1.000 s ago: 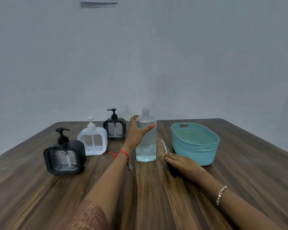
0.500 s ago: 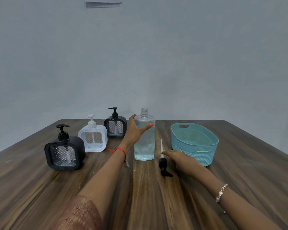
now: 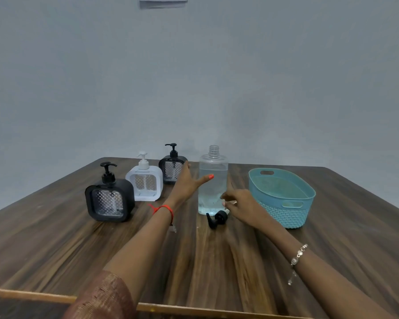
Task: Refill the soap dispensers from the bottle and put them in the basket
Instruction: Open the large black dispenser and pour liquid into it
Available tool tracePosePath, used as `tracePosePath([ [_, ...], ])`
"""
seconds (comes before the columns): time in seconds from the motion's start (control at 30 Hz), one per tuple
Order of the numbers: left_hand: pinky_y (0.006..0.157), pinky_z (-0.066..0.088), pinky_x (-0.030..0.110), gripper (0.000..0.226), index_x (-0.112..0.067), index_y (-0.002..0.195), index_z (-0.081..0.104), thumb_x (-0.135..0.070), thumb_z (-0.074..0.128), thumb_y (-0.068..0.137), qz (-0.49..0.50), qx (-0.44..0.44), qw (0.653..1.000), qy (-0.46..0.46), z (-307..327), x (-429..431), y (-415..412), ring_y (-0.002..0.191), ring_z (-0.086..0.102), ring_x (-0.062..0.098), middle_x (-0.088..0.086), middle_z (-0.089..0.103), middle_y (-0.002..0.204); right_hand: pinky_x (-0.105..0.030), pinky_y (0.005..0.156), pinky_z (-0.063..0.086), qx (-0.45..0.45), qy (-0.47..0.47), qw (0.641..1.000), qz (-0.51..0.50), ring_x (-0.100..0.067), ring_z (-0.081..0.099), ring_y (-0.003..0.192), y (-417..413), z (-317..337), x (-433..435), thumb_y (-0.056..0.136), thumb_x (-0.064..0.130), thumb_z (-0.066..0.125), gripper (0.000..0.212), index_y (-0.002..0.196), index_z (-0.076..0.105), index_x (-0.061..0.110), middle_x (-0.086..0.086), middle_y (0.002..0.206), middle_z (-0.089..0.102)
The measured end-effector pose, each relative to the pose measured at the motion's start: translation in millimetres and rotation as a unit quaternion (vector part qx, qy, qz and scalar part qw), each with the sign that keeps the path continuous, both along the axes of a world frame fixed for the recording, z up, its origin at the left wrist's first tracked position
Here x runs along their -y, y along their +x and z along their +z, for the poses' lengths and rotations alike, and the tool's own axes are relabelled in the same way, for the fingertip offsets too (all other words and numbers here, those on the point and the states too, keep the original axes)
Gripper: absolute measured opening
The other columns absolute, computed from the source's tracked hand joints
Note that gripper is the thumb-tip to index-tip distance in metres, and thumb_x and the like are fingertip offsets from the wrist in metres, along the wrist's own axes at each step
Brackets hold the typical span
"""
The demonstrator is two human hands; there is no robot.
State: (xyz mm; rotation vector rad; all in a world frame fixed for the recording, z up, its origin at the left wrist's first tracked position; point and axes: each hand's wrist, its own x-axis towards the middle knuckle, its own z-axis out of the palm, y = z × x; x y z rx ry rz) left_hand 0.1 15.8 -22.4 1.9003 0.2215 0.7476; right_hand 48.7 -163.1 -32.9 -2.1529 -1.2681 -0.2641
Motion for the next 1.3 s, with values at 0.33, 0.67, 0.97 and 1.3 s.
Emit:
tracePosePath([
  [0.33,0.092,0.038,0.015,0.047,-0.008,0.125,0.05,-0.023,0.067,0.084,0.121,0.115,0.985,0.039,2.8,-42.9,-77.2,0.116,0.05,0.012,0.0,0.056,0.122,-0.016,0.072,0.041,-0.015,0.113,0.991,0.071,-0.016,0.063,0.081,-67.5,17.9,-90.8,0.085,0.007,0.059,0.014,0.091,0.07,0.002,-0.012,0.09,0.072],
  [0.67,0.1,0.025,0.011,0.06,-0.01,0.129,0.04,-0.013,0.071,0.078,0.297,0.173,0.931,0.127,-21.8,-129.4,-158.1,0.123,0.037,0.014,0.001,0.041,0.129,-0.028,0.094,0.038,-0.19,0.067,0.977,0.075,-0.023,0.046,0.122,-108.6,20.6,-213.3,0.078,0.017,0.072,0.061,0.131,0.043,0.007,-0.01,0.134,0.048],
  [0.97,0.079,0.039,0.005,0.084,-0.006,0.142,0.026,-0.019,0.075,0.076,0.174,0.011,0.982,-0.069,-47.7,-159.2,-153.7,0.095,0.053,-0.004,-0.01,0.049,0.112,-0.032,0.083,0.046,-0.219,0.044,0.972,0.067,-0.025,0.058,0.099,-103.1,6.0,-243.6,0.076,0.006,0.072,0.035,0.107,0.056,0.0,-0.017,0.109,0.063],
  [1.3,0.06,0.051,0.011,0.05,-0.004,0.11,0.058,-0.003,0.08,0.065,0.033,0.008,0.989,-0.141,-33.5,-125.4,-114.7,0.075,0.067,0.008,0.005,0.07,0.097,-0.033,0.096,0.044,-0.264,0.03,0.963,0.052,-0.021,0.054,0.109,-57.7,27.2,-168.8,0.072,0.007,0.074,0.059,0.126,0.051,0.008,-0.01,0.124,0.057],
])
